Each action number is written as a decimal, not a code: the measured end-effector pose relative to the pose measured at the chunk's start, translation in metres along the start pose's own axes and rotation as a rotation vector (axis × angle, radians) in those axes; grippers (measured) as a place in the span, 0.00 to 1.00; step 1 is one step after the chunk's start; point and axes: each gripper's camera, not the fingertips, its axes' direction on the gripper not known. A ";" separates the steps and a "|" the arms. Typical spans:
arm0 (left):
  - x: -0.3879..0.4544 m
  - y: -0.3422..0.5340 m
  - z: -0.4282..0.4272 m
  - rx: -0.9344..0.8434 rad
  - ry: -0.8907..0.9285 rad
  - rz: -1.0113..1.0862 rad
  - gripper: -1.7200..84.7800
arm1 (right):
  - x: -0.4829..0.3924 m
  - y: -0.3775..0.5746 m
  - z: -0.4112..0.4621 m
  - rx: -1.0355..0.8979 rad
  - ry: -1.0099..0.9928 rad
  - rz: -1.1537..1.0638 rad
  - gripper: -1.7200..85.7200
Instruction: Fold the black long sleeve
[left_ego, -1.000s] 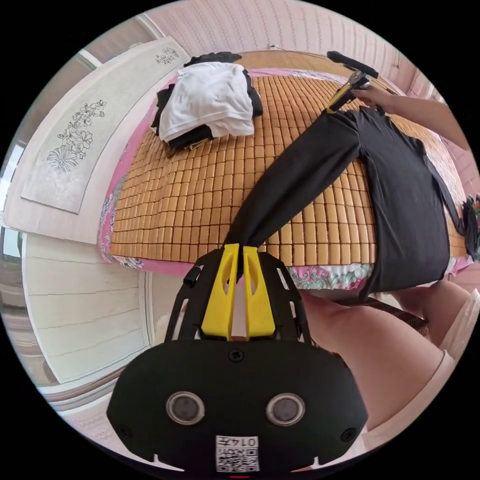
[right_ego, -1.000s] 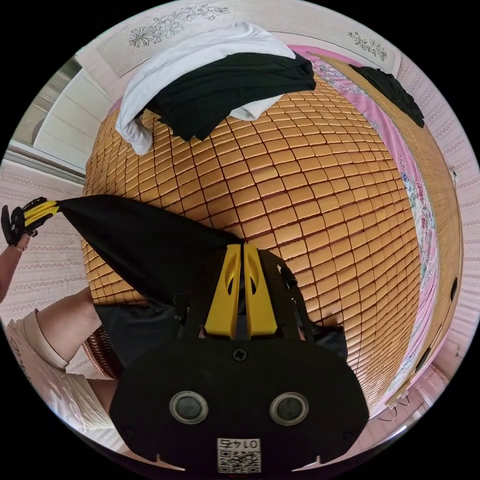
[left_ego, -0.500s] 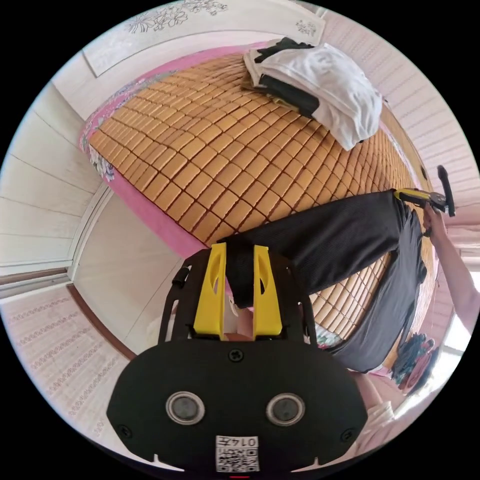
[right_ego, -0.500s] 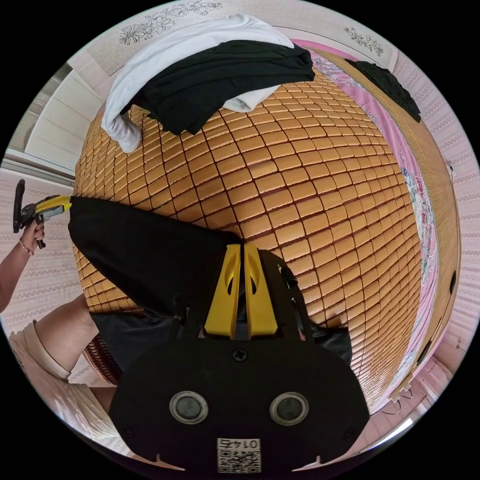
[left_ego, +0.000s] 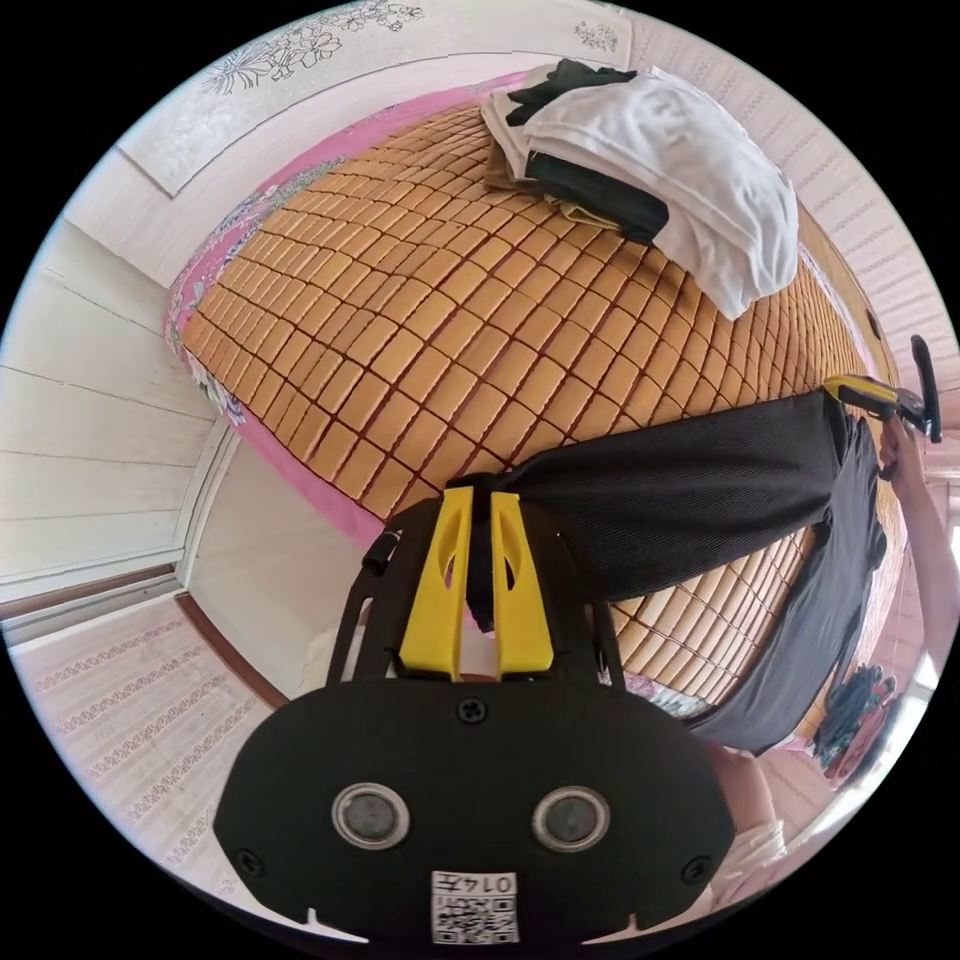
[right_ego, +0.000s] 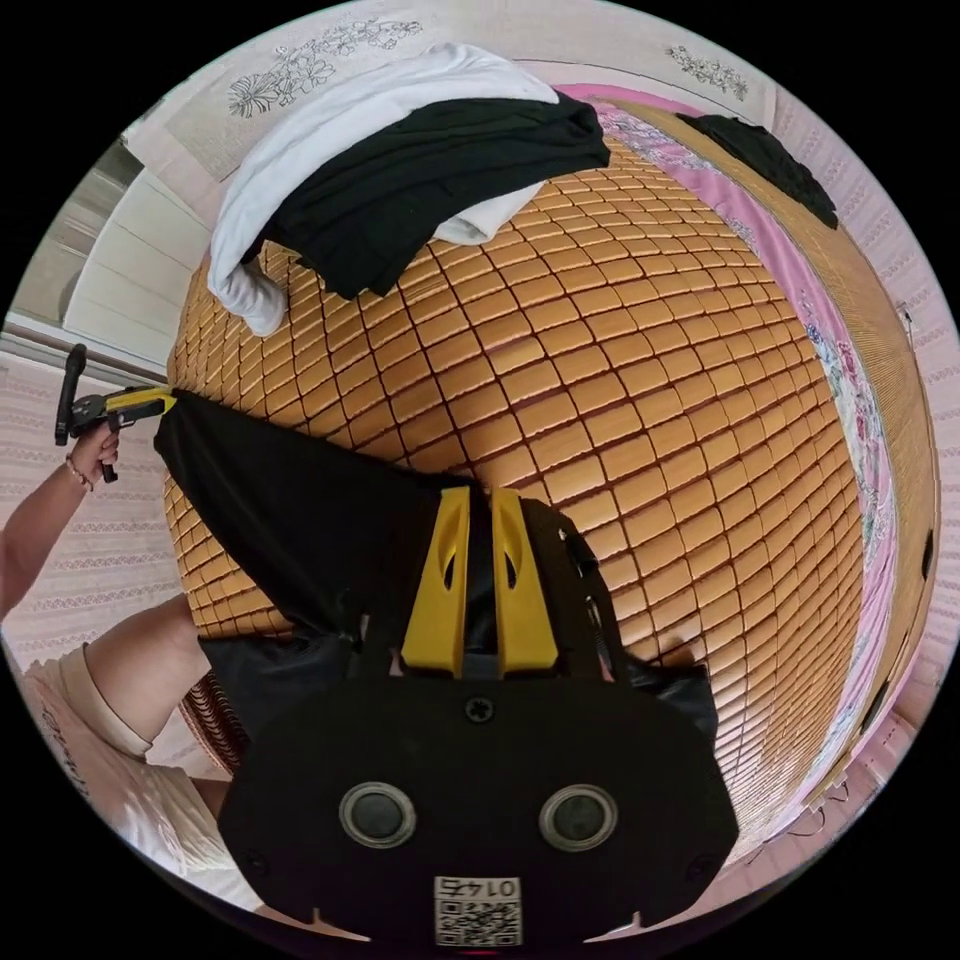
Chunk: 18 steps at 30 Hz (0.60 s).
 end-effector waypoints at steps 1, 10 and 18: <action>-0.004 -0.001 -0.003 0.007 0.011 -0.010 0.09 | 0.007 0.012 -0.014 0.061 -0.018 0.032 0.09; -0.036 0.036 -0.038 0.155 0.102 -0.088 0.11 | 0.021 0.174 -0.081 0.202 0.092 0.157 0.09; -0.052 0.069 -0.012 0.213 0.163 -0.046 0.12 | -0.035 0.234 -0.060 0.167 0.061 0.094 0.09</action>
